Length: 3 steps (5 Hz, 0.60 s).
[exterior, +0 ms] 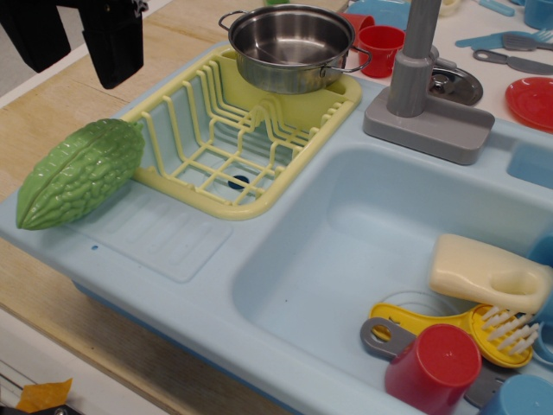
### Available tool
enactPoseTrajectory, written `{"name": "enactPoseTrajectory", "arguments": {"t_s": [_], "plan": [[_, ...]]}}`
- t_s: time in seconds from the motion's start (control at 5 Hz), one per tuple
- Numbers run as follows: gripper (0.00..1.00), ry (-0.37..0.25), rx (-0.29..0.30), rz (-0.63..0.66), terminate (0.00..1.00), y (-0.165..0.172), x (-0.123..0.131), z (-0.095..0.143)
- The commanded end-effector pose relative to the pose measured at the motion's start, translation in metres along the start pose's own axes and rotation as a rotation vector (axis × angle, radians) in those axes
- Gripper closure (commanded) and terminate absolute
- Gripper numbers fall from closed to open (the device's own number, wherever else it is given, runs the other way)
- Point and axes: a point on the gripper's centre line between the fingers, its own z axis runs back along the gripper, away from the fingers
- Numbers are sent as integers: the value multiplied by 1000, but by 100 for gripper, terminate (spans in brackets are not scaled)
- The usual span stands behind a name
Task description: Put green squash into pot or pan
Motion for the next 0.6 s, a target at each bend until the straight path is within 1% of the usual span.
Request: {"name": "enactPoseTrajectory", "arguments": {"t_s": [0.0, 0.2, 0.4], "plan": [[0, 0, 0, 0, 0, 0, 0, 0], [0, 0, -8, 52, 0, 0, -1, -11], [0, -2, 1, 96, 0, 1, -3, -16]]}}
